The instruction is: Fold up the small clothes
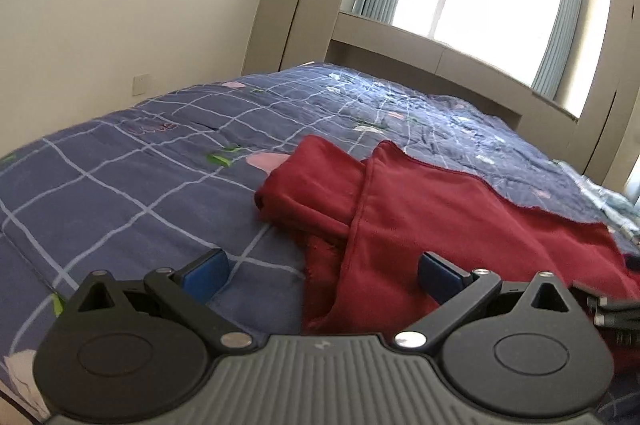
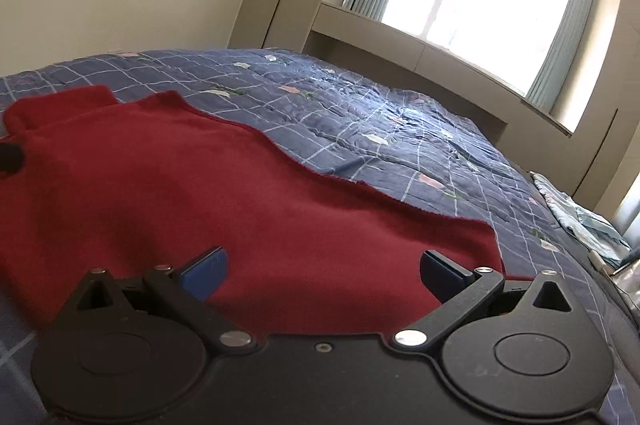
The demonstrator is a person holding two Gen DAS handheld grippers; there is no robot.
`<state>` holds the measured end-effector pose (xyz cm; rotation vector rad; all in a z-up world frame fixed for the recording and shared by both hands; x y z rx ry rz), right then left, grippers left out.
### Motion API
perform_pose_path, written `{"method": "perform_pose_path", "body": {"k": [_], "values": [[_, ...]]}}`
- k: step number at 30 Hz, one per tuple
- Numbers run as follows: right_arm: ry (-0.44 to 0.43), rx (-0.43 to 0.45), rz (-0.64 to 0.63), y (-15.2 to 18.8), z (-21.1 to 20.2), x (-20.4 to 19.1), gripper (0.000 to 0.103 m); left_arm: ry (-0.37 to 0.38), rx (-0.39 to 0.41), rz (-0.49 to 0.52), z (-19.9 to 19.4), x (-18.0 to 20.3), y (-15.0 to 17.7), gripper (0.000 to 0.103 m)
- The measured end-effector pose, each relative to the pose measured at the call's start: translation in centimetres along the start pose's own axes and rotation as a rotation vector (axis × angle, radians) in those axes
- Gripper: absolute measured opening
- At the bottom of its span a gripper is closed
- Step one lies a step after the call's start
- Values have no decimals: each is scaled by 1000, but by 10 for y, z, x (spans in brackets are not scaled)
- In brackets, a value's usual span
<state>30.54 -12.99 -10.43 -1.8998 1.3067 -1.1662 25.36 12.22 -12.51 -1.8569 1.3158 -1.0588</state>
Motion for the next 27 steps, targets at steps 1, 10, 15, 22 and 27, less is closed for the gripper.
{"method": "perform_pose_path", "body": {"k": [1, 10, 15, 22, 27], "values": [[-3, -9, 6, 2, -4, -3, 102, 3, 4, -3, -1, 0, 1, 103], [10, -32, 26, 12, -8, -18, 102, -4, 11, -9, -1, 1, 2, 103], [2, -33, 38, 14, -7, -16, 102, -16, 13, -5, -1, 4, 3, 103], [-14, -34, 62, 15, -6, -13, 103, -30, 14, 3, -1, 6, 4, 103], [-18, -33, 69, 15, -6, -12, 103, -34, 16, 6, -1, 7, 4, 103]]}}
Point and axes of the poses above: each gripper's, at about its wrist camera, not at the fingertips, and z roughly the way its jaws point, x to its right, y to its underside, the point moved 2 cm from there along z, roughly the way its jaws point
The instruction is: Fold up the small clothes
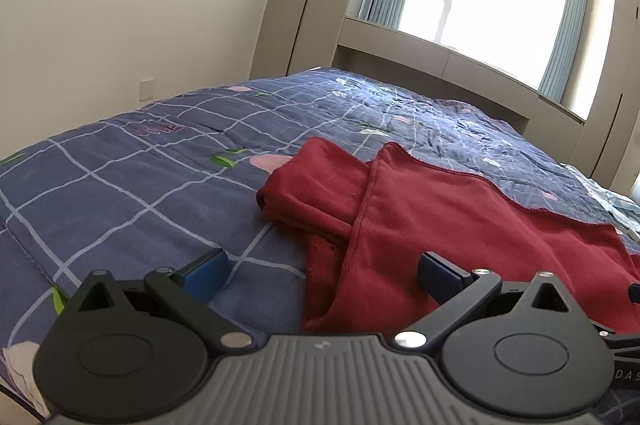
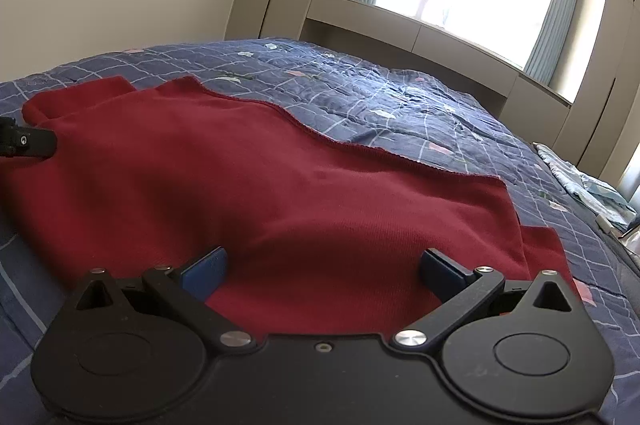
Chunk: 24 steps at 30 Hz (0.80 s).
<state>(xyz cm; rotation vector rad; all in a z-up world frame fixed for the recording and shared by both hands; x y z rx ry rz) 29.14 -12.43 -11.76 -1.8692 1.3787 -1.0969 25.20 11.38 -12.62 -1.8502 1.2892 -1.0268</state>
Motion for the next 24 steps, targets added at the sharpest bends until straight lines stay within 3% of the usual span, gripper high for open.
{"method": "perform_pose_path", "body": {"k": [7, 16, 20, 24], "values": [[-10, -2, 13, 0, 0, 3, 103, -5, 2, -26, -6, -3, 0, 103], [-33, -7, 42, 0, 0, 6, 103, -3, -67, -199, -35, -18, 2, 103], [-39, -8, 50, 1, 1, 8, 103, -22, -83, -191, -33, -15, 3, 103], [-45, -8, 57, 1, 1, 9, 103, -60, -107, -113, -29, -2, 6, 103]]}}
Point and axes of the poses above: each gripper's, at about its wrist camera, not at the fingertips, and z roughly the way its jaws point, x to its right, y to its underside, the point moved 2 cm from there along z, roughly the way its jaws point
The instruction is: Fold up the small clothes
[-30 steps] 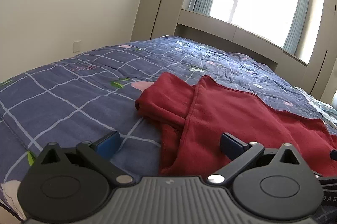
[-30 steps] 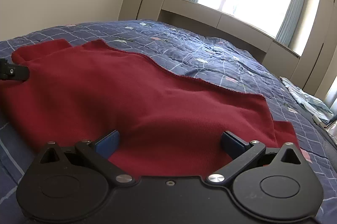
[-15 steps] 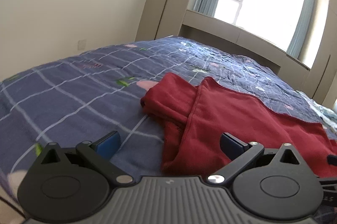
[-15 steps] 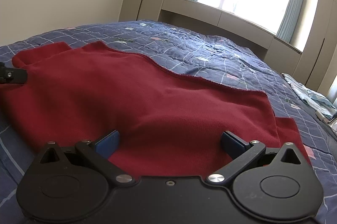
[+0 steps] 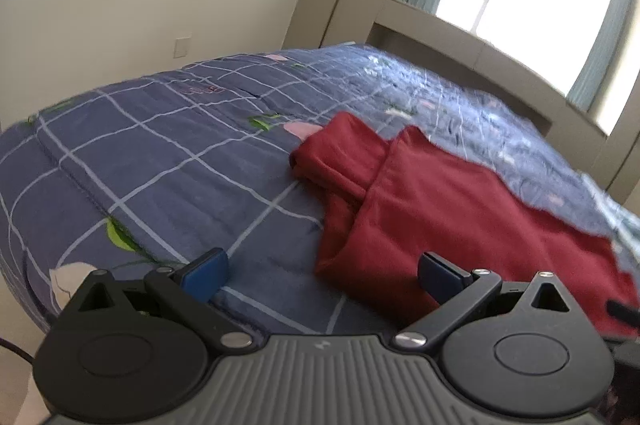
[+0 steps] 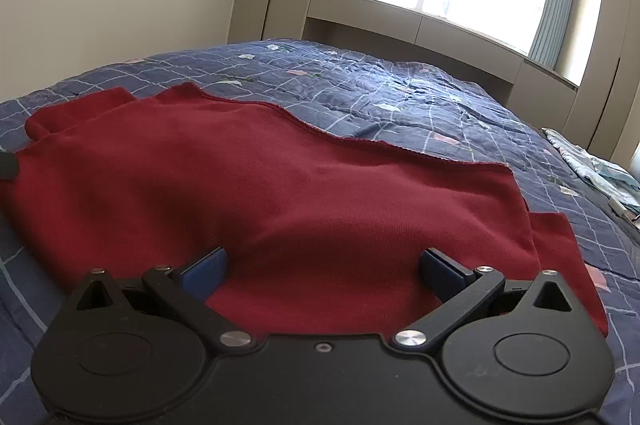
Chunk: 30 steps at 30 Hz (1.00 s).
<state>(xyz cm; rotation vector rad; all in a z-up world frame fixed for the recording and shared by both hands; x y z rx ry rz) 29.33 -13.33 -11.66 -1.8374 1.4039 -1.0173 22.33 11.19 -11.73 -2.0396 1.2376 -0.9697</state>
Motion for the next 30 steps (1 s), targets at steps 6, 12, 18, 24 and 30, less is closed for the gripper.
{"method": "perform_pose_path", "body": {"k": [6, 12, 18, 24, 30], "values": [[-2, 1, 2, 0, 0, 1, 103, 108, -75, -15, -7, 17, 8, 103], [-10, 4, 12, 0, -1, 3, 103, 107, -61, -109, -9, 17, 11, 96], [-22, 9, 28, 1, -3, 6, 103, 74, -50, -117, -6, 17, 11, 91], [-19, 13, 28, 2, -6, 6, 103, 62, -44, -89, -7, 21, 12, 94], [-8, 22, 16, 5, -12, 2, 103, 73, -41, -92, -7, 20, 13, 95]]}}
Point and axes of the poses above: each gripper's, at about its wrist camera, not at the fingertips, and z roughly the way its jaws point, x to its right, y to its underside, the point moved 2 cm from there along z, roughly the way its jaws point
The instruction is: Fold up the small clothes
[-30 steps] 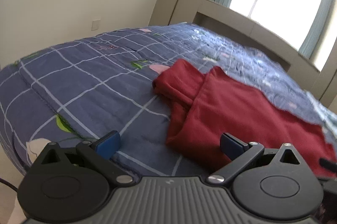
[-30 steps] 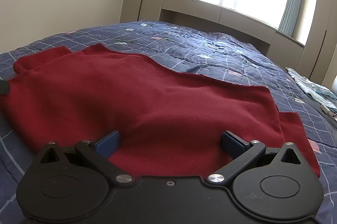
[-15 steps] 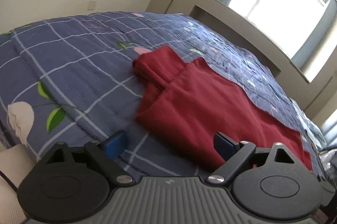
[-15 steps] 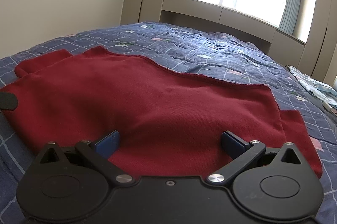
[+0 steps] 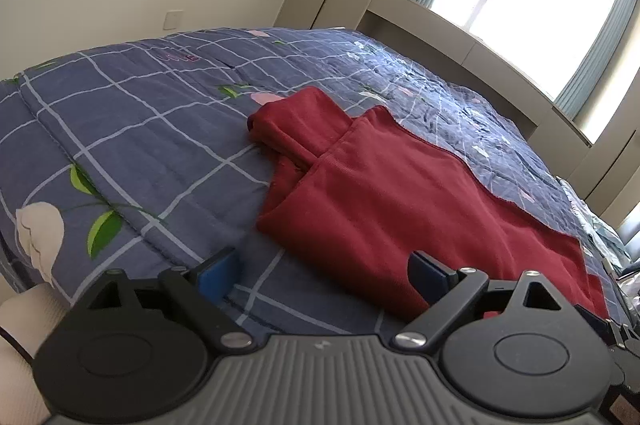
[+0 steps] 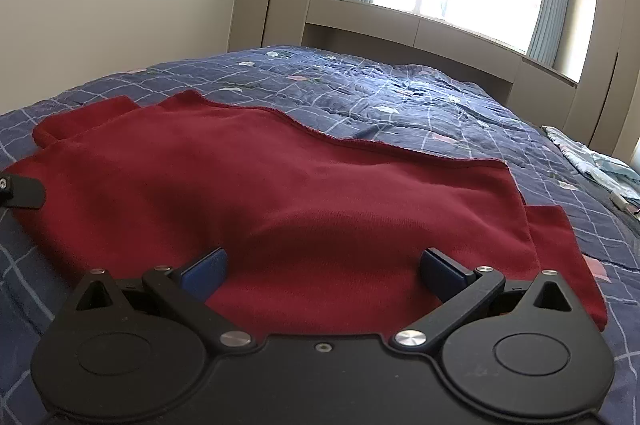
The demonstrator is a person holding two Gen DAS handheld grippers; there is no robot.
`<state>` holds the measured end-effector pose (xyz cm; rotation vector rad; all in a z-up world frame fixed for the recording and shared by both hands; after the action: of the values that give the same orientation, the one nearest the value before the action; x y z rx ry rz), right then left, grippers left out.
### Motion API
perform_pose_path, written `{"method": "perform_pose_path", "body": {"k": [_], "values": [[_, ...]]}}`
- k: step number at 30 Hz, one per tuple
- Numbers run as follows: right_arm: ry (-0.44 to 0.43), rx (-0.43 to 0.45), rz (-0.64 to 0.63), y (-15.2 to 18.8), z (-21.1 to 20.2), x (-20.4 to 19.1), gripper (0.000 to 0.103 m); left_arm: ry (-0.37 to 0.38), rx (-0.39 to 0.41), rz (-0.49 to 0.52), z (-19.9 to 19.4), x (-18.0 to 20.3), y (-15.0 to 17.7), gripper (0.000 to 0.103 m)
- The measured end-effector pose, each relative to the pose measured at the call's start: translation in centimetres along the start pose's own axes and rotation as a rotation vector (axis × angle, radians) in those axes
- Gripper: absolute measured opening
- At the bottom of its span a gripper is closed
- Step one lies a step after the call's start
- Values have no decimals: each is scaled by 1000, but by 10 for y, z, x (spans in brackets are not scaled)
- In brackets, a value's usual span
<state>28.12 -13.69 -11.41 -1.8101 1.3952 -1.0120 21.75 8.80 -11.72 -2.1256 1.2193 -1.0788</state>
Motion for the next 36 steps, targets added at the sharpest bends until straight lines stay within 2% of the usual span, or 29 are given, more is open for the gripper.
{"method": "perform_pose_path", "body": {"k": [10, 12, 15, 18, 21, 28, 30, 31, 32, 35, 36], "values": [[10, 7, 9, 6, -11, -1, 103, 16, 25, -3, 3, -4, -1, 99], [2, 9, 31, 9, -14, 2, 103, 37, 39, -40, 4, -11, -2, 100], [-13, 16, 63, 14, -18, 5, 103, 116, 79, -172, 4, -28, -6, 100], [-15, 25, 71, 16, -20, 6, 103, 138, 110, -252, 5, -40, -10, 91], [-14, 27, 69, 16, -20, 4, 103, 129, 118, -229, 12, -40, -15, 83], [-29, 41, 87, 17, -21, 7, 103, 157, 61, -167, 44, -36, -45, 82], [-34, 45, 93, 18, -21, 8, 103, 158, 36, -156, 54, -34, -53, 77], [-36, 46, 95, 18, -22, 9, 103, 154, 20, -157, 57, -33, -56, 71], [-37, 46, 96, 18, -22, 9, 103, 153, 6, -156, 59, -32, -58, 60], [-37, 50, 98, 18, -23, 9, 103, 114, -33, -141, 63, -28, -63, 43], [-37, 52, 100, 19, -23, 9, 103, 108, -41, -137, 64, -27, -64, 41]]}}
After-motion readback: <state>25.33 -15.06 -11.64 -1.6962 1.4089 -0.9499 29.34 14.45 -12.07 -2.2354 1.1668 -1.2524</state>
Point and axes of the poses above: each gripper's, at about its wrist camera, not at the fingertips, and z roughly the way its jaws point, x to its right, y to its underside, the point moved 2 cm from there along z, roughly the way its jaws point
